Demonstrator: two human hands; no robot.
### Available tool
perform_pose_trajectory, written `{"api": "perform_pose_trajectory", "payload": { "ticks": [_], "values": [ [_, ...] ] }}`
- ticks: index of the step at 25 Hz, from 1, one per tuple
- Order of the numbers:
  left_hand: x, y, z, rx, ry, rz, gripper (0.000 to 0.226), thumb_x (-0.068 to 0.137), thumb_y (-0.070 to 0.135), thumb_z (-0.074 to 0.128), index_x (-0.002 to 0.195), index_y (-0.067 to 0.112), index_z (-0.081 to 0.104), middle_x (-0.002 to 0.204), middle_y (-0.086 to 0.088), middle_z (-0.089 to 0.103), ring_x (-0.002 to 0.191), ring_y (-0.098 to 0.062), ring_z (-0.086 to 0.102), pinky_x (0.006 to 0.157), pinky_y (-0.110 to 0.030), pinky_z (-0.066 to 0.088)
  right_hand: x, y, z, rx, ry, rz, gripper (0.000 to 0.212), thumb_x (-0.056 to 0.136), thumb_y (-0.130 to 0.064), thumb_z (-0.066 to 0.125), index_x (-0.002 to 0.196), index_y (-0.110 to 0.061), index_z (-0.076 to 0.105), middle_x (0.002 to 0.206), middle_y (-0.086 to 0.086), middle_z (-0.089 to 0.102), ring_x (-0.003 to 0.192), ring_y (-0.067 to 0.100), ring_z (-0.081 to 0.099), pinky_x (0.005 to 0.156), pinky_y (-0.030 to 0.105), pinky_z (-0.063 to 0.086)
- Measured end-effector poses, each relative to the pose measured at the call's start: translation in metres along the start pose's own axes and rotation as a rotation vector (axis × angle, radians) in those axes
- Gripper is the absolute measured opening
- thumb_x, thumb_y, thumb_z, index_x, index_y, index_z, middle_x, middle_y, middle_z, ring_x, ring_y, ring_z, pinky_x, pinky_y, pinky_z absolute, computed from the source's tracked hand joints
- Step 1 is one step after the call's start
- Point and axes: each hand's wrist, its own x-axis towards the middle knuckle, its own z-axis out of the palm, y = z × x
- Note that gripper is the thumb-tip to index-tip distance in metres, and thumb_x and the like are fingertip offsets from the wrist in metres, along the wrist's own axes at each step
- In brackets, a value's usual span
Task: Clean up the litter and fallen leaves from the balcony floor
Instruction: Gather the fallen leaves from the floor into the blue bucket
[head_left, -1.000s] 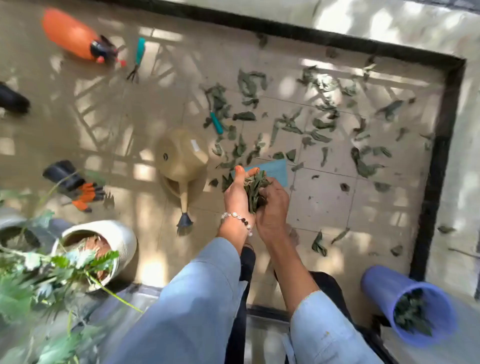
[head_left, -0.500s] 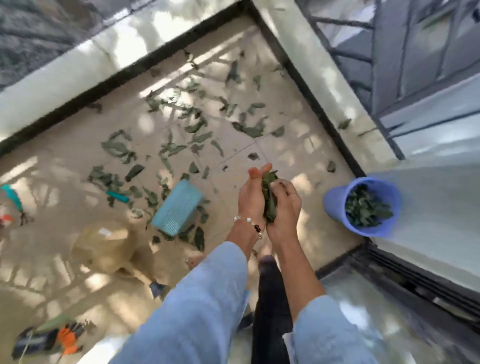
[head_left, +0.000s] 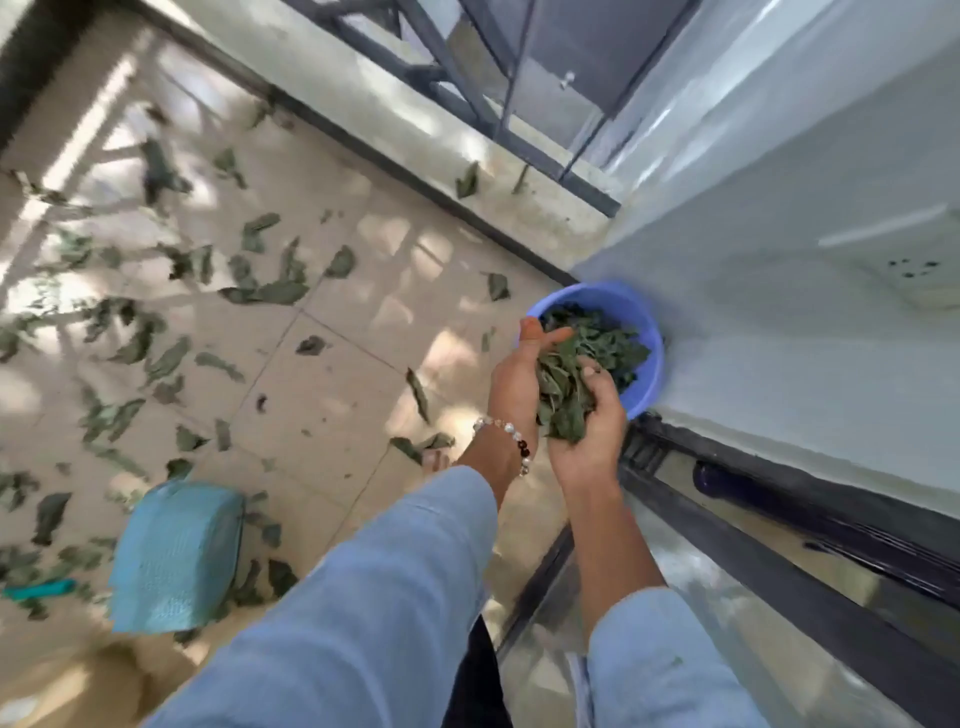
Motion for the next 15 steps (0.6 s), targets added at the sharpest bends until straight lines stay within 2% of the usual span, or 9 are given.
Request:
{"api": "perform_pose_trajectory", "payload": {
  "ticks": [3,5,7,8,9,11,13,14,15],
  "values": [
    [0.033,-0.007,0.022,0.001,0.015,-0.115,0.064,0.094,0.065,0.031,0.109,0.012,0.064,0.104,-0.013,0.068,0.097,-0.027,0.065,0.084,-0.035,0.054,0.049,0.0,-0.029,0.049,0.096,0.068,0.03,0.096,-0.022,0.049,0.12,-0.01,0.061,0.115,0.009,0.067,0.101,0.021,0.064,0.079,0.029,0.055],
    [0.051,-0.008,0.031,0.023,0.048,-0.203,0.072,0.09,0.073,0.023,0.12,0.017,0.058,0.116,-0.008,0.064,0.106,-0.025,0.061,0.082,-0.03,0.048,0.076,-0.002,-0.042,0.03,0.156,0.106,0.046,0.095,-0.041,0.051,0.132,-0.014,0.054,0.127,0.004,0.061,0.112,0.021,0.06,0.092,0.037,0.052],
    [0.056,-0.007,0.032,0.017,0.087,-0.234,0.08,0.09,0.073,0.016,0.141,0.018,0.044,0.138,-0.004,0.051,0.121,-0.022,0.052,0.091,-0.031,0.039,0.092,-0.006,-0.051,0.04,0.219,0.149,0.066,0.09,-0.058,0.049,0.142,-0.018,0.041,0.135,0.0,0.051,0.125,0.023,0.049,0.107,0.048,0.039],
    [0.059,-0.008,0.028,0.01,0.095,-0.246,0.082,0.092,0.071,0.014,0.147,0.015,0.036,0.141,-0.002,0.046,0.12,-0.018,0.051,0.095,-0.03,0.036,0.096,-0.007,-0.055,0.057,0.259,0.161,0.073,0.088,-0.063,0.048,0.145,-0.019,0.036,0.142,0.0,0.045,0.13,0.025,0.045,0.111,0.05,0.034],
    [0.053,-0.005,0.025,0.001,0.087,-0.262,0.083,0.092,0.07,0.013,0.148,0.012,0.033,0.14,0.001,0.044,0.117,-0.014,0.051,0.096,-0.027,0.034,0.097,-0.007,-0.058,0.067,0.286,0.162,0.079,0.086,-0.067,0.047,0.147,-0.019,0.033,0.148,0.001,0.04,0.134,0.025,0.041,0.114,0.049,0.03],
    [0.044,-0.004,0.015,-0.011,0.053,-0.269,0.085,0.092,0.071,0.013,0.149,0.012,0.03,0.145,-0.002,0.041,0.132,-0.016,0.044,0.11,-0.026,0.029,0.09,-0.006,-0.061,0.052,0.294,0.144,0.085,0.086,-0.07,0.043,0.151,-0.019,0.024,0.154,0.001,0.03,0.14,0.021,0.033,0.118,0.043,0.022],
    [0.026,0.0,-0.002,-0.044,0.081,-0.276,0.08,0.092,0.071,0.015,0.147,0.016,0.033,0.143,-0.007,0.008,0.135,-0.024,0.04,0.112,-0.029,0.028,0.074,-0.004,-0.058,0.033,0.263,0.116,0.086,0.086,-0.072,0.038,0.152,-0.019,0.02,0.151,-0.002,0.034,0.137,0.016,0.035,0.12,0.039,0.017],
    [0.02,0.001,-0.014,-0.063,0.084,-0.269,0.081,0.091,0.073,0.015,0.141,0.017,0.045,0.144,0.0,0.046,0.127,-0.016,0.051,0.109,-0.026,0.031,0.063,-0.003,-0.054,0.027,0.247,0.106,0.086,0.087,-0.072,0.037,0.152,-0.017,0.02,0.145,-0.004,0.041,0.131,0.013,0.042,0.12,0.038,0.016],
    [0.011,0.002,-0.025,-0.108,0.084,-0.253,0.08,0.09,0.075,0.015,0.139,0.019,0.046,0.103,0.026,0.053,0.111,-0.007,0.057,0.107,-0.025,0.03,0.052,0.001,-0.05,0.009,0.227,0.099,0.088,0.087,-0.071,0.038,0.152,-0.015,0.02,0.139,-0.005,0.045,0.126,0.01,0.045,0.12,0.038,0.017]
  ]
}}
